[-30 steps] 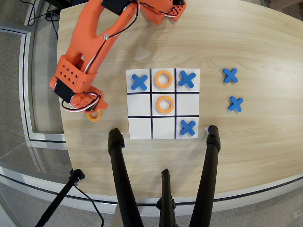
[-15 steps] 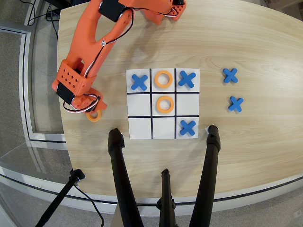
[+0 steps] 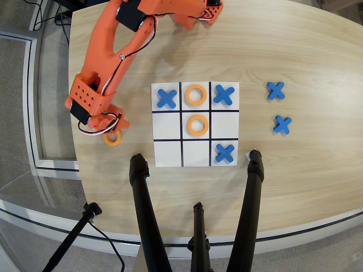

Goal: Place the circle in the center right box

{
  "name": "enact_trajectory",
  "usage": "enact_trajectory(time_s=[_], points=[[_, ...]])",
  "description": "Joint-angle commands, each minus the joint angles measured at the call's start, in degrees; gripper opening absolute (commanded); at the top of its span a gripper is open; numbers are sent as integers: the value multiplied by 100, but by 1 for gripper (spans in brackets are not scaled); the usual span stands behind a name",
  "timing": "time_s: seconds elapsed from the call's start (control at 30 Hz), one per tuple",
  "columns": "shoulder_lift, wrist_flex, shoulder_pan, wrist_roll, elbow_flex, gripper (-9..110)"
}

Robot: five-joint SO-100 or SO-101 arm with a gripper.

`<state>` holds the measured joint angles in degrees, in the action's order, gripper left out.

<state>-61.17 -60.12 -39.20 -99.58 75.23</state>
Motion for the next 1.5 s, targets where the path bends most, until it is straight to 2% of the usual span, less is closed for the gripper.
enact_trajectory(time_s=[0.0,0.63,1.17,1.4,1.47], points=[[-26,44,-44,-35,-176,23],[-70,-114,-132,-35,439,23],[-1925,44,-141,-308,2760,23],[-2408,888,79,35,3647,0],[-2479,958,114,97,3727,0]])
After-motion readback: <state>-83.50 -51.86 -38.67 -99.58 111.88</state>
